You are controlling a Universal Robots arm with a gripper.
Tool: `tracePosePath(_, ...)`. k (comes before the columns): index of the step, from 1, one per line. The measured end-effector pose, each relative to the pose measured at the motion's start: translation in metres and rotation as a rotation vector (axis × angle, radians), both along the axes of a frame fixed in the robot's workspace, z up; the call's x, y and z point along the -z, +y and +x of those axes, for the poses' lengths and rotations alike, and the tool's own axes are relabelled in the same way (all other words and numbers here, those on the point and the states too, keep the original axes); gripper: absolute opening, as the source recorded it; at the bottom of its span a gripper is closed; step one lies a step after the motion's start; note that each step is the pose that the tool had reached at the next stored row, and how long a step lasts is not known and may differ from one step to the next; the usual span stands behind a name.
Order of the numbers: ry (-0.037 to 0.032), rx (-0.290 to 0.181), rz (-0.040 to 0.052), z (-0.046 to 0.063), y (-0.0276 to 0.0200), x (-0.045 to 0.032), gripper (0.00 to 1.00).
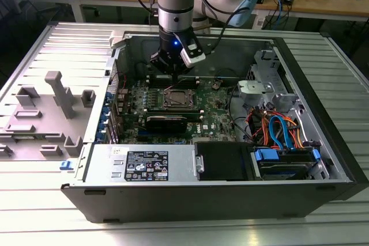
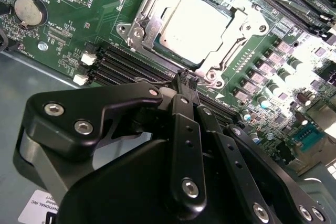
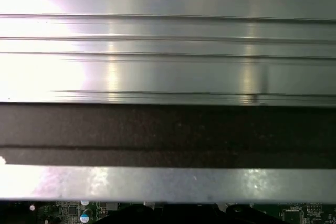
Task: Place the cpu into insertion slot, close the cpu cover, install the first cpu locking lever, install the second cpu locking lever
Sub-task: 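Install the first cpu locking lever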
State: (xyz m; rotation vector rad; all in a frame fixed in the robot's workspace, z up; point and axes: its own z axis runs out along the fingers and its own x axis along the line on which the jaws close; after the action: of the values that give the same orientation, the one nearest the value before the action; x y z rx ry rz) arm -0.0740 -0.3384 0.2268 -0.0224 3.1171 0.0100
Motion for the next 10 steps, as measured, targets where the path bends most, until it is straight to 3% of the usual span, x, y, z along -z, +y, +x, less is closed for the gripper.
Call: tracePosePath(10, -0.0001, 0.001, -0.0011, 0.0000, 0.0016, 0.0010, 0.11)
